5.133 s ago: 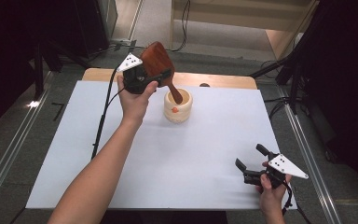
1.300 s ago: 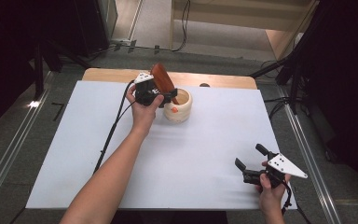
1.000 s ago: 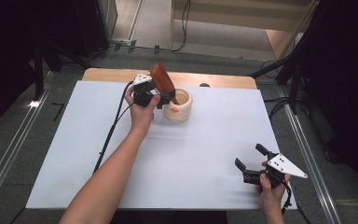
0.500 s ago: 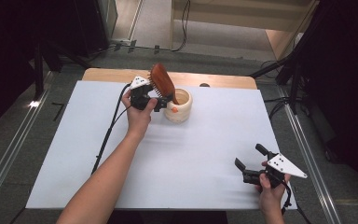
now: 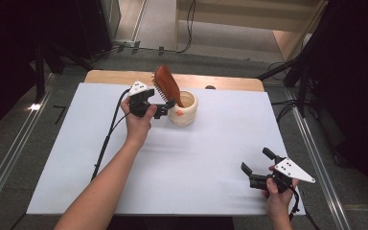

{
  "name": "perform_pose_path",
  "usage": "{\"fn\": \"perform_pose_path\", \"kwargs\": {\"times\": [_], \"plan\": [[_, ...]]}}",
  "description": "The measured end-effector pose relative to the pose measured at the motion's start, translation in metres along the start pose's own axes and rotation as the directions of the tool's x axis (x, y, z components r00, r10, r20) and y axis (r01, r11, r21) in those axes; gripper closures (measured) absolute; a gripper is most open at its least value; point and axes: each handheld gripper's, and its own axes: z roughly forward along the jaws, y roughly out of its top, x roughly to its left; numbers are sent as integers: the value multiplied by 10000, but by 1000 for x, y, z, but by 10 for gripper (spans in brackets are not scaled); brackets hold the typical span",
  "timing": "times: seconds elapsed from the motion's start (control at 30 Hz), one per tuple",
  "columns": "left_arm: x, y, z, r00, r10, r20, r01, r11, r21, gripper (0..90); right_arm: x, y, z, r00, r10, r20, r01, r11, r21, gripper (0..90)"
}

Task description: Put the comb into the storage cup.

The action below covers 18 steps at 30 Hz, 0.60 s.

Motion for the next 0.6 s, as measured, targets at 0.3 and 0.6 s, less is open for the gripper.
{"fn": "perform_pose_path", "kwargs": {"times": [0.3, 0.6], "plan": [[-2, -1, -18, 9997, 247, 27, -246, 9996, -137, 0, 0, 0, 0, 10000, -47, 48, 47, 10000, 11, 0], [-4, -4, -37, 9993, 380, 53, -378, 9985, -386, 4, 0, 0, 1, 9999, -67, 93, 67, 10000, 47, 0]]}}
